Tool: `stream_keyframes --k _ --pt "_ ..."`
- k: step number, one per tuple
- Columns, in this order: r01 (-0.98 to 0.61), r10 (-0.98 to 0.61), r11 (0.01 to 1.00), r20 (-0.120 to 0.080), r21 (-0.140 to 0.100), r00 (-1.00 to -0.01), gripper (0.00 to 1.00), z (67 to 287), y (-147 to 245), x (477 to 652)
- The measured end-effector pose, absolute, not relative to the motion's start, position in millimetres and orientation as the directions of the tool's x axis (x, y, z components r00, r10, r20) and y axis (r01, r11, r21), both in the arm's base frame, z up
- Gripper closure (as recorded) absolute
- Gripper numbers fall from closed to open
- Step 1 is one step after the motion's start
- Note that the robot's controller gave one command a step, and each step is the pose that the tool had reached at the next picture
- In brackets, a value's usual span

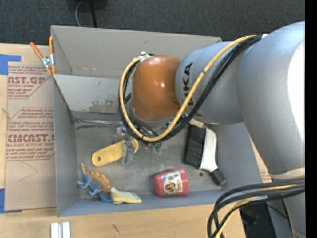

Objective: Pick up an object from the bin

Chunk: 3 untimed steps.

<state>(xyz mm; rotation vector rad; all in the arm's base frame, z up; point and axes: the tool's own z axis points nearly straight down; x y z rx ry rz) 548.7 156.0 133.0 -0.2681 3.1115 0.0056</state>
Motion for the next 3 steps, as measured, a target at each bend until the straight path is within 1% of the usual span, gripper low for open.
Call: stream_keyframes --k 1,2,3 --pt "-0.180 -0.180 0.984 0.014 0.000 -0.984 1.00 142 131 539.7" --pt "-0.159 -0.159 0.987 -0.003 -0.002 -0.987 1.00 192 153 558.5" --pt "-0.150 -0.150 0.989 0.005 0.003 -0.989 1.00 243 144 546.3"
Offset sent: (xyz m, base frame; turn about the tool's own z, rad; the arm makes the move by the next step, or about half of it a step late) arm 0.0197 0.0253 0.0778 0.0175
